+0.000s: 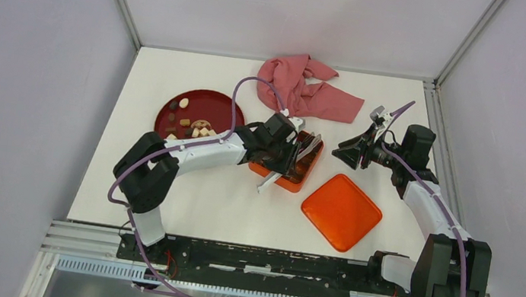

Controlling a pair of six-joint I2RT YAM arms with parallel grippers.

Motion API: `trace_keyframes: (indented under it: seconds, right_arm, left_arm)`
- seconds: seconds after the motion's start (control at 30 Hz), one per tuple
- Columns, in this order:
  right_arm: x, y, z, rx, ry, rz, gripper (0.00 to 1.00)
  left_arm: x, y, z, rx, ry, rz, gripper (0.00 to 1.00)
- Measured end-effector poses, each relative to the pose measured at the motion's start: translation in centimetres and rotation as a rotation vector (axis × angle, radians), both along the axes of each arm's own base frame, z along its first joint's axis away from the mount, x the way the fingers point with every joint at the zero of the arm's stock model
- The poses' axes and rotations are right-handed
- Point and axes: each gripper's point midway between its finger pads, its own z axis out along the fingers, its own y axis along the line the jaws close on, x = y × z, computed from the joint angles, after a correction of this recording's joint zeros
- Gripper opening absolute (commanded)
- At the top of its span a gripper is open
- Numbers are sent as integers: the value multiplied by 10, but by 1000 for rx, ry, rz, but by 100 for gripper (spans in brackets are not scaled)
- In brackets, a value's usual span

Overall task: Pack the chocolate
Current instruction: Place the fake chocolate in the packing box.

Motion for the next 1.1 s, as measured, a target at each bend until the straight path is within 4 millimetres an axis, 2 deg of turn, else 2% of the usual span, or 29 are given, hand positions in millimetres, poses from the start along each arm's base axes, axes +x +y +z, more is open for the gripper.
trace_keyframes:
  seconds: [0.73,1.1]
  right_arm:
    - [0,0,0,0,0,0,49]
    - [0,0,0,0,0,0,49]
  left_arm:
    - [0,3,-1,17,0,8,44]
    - [2,1,2,10,-7,8,42]
